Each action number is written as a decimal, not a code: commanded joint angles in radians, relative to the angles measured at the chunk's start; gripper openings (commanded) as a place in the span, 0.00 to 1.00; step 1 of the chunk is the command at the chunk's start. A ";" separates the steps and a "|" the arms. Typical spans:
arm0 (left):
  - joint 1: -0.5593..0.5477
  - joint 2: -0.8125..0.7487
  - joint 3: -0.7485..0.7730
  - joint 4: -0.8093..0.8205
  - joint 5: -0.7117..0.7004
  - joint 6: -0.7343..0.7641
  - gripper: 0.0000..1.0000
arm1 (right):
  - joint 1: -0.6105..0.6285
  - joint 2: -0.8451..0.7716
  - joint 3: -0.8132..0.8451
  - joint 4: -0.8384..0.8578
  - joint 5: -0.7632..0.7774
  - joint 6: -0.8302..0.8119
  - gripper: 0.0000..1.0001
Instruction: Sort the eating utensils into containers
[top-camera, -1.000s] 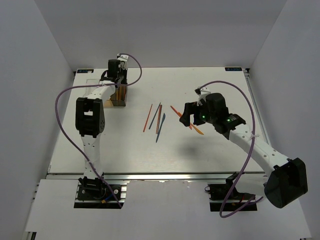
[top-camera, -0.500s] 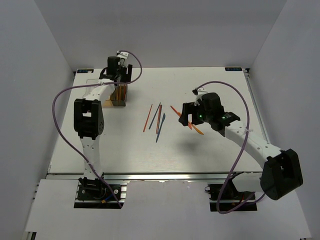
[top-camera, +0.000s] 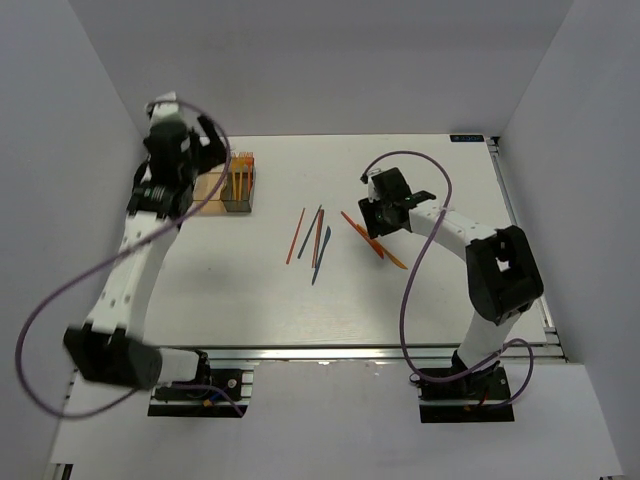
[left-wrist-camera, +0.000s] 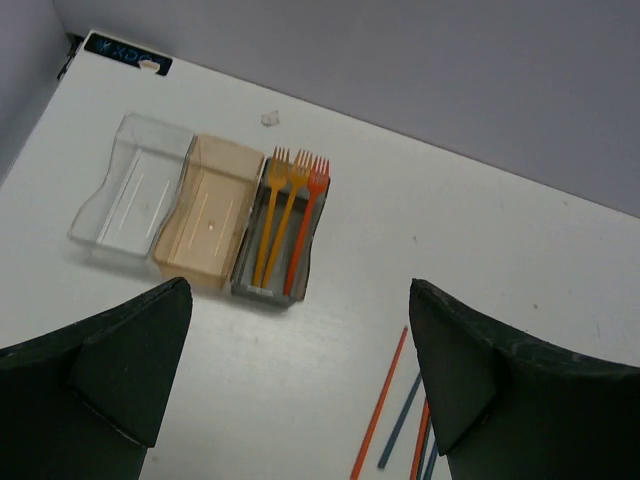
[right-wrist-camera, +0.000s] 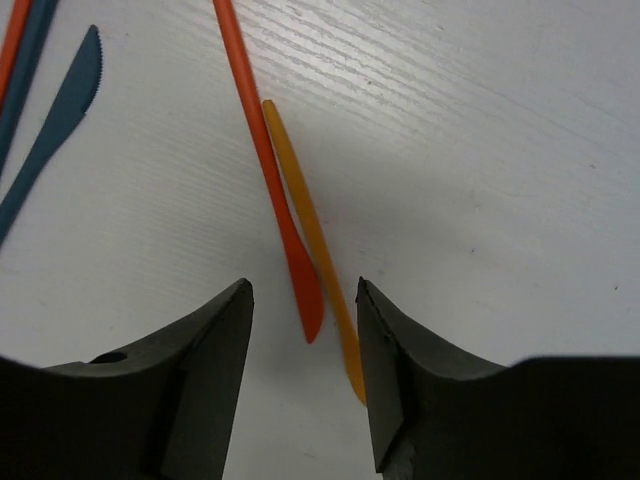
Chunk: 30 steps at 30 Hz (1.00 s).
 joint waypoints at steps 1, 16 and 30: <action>-0.003 -0.258 -0.322 0.093 0.053 -0.069 0.98 | -0.015 0.040 0.089 -0.022 0.016 -0.094 0.50; -0.035 -0.390 -0.572 0.083 0.102 0.013 0.98 | -0.030 0.252 0.252 -0.121 -0.049 -0.166 0.38; -0.041 -0.383 -0.570 0.075 0.137 0.019 0.98 | -0.039 0.296 0.198 -0.095 -0.040 -0.134 0.29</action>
